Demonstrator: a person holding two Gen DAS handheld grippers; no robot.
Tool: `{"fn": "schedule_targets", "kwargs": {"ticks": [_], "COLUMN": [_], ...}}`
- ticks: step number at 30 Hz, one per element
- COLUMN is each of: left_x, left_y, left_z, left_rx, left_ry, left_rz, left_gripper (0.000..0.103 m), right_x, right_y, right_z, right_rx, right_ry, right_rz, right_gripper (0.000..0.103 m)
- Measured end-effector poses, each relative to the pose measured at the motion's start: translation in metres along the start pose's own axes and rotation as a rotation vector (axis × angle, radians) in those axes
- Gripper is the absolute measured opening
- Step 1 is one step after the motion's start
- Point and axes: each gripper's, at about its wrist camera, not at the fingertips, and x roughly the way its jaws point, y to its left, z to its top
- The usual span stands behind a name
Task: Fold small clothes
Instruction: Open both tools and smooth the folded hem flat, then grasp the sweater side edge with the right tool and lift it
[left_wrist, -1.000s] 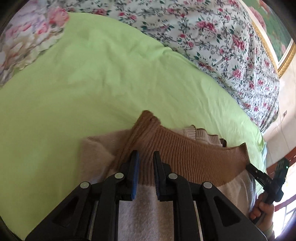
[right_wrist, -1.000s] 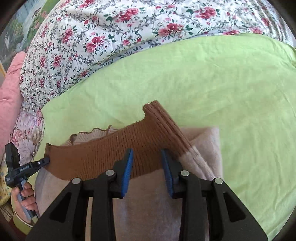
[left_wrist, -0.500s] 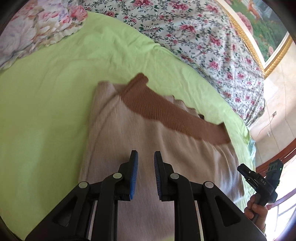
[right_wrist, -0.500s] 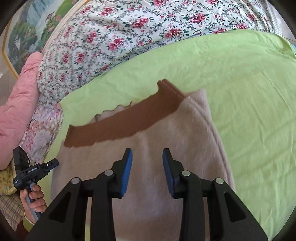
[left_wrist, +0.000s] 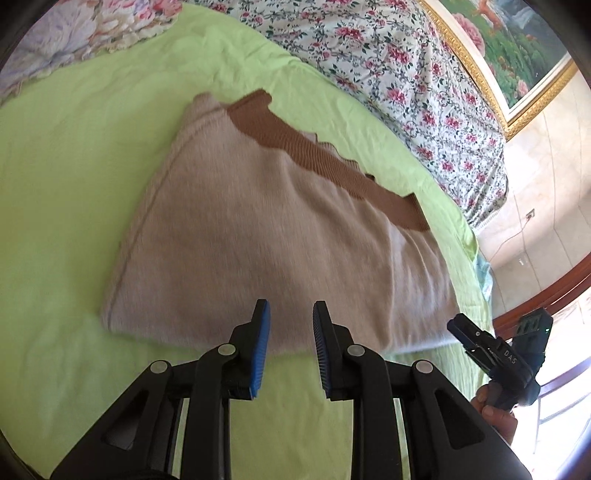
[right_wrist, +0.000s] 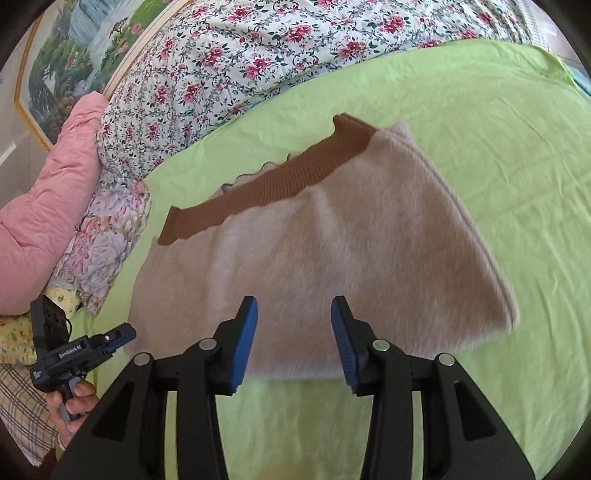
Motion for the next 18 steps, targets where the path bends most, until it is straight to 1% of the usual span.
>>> {"fn": "schedule_targets", "kwargs": {"ticks": [1, 3, 7, 10, 11, 12, 14, 17, 18], "left_x": [0.0, -0.001, 0.0, 0.003, 0.004, 0.003, 0.001, -0.001, -0.001], "left_y": [0.001, 0.0, 0.002, 0.008, 0.011, 0.013, 0.016, 0.015, 0.015], "left_z": [-0.003, -0.013, -0.031, -0.041, -0.043, -0.045, -0.048, -0.047, -0.046], "left_rx": [-0.004, -0.005, -0.004, -0.027, -0.038, -0.055, -0.075, -0.073, -0.075], "left_ry": [0.004, 0.008, 0.027, 0.052, 0.058, 0.058, 0.044, 0.033, 0.032], "left_rz": [-0.002, -0.003, 0.006, 0.006, 0.001, -0.009, -0.02, -0.012, -0.014], "left_gripper": [0.027, 0.035, 0.036, 0.038, 0.045, 0.049, 0.049, 0.05, 0.052], "right_x": [-0.002, -0.005, -0.012, -0.015, -0.016, -0.017, -0.019, -0.021, -0.021], "right_y": [0.001, 0.002, 0.006, 0.009, 0.01, 0.012, 0.015, 0.018, 0.018], "right_z": [-0.004, -0.011, -0.027, -0.036, -0.038, -0.04, -0.043, -0.045, -0.046], "right_rx": [0.005, 0.015, 0.022, 0.034, 0.037, 0.035, 0.025, 0.02, 0.019], "right_ry": [0.001, 0.002, 0.002, 0.005, 0.007, 0.008, 0.01, 0.008, 0.008], "right_rz": [0.003, 0.012, 0.024, 0.041, 0.047, 0.05, 0.052, 0.055, 0.056], "right_gripper": [0.043, 0.044, 0.045, 0.047, 0.047, 0.048, 0.048, 0.048, 0.049]}}
